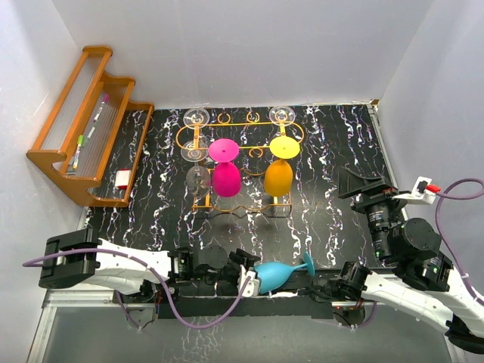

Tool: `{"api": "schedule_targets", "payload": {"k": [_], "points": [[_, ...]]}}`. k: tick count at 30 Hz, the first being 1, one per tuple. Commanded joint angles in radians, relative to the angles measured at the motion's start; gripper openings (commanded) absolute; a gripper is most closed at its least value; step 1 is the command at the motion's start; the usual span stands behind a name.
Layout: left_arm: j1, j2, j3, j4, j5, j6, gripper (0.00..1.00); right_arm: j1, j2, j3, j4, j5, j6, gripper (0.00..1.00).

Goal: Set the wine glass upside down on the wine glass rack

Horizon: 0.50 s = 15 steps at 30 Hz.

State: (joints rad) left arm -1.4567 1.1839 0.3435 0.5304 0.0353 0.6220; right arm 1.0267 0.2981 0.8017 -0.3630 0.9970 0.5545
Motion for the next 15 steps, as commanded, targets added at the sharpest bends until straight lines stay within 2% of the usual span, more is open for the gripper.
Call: {"api": "schedule_targets", "payload": {"k": [1,5,8,15], "points": [[0.002,0.036,0.022,0.069,0.032,-0.022,0.37,0.003,-0.012,-0.007,0.03,0.016,0.006,0.98],[0.002,0.072,0.062,0.066,0.037,-0.036,0.19,0.003,-0.029,-0.013,0.03,0.018,0.003,0.99],[0.002,0.08,0.09,0.043,0.032,-0.033,0.0,0.003,-0.039,-0.016,0.023,0.018,0.006,0.99],[0.002,0.047,0.138,-0.002,-0.025,0.008,0.0,0.003,-0.055,-0.014,-0.001,0.034,0.016,0.99]]}}
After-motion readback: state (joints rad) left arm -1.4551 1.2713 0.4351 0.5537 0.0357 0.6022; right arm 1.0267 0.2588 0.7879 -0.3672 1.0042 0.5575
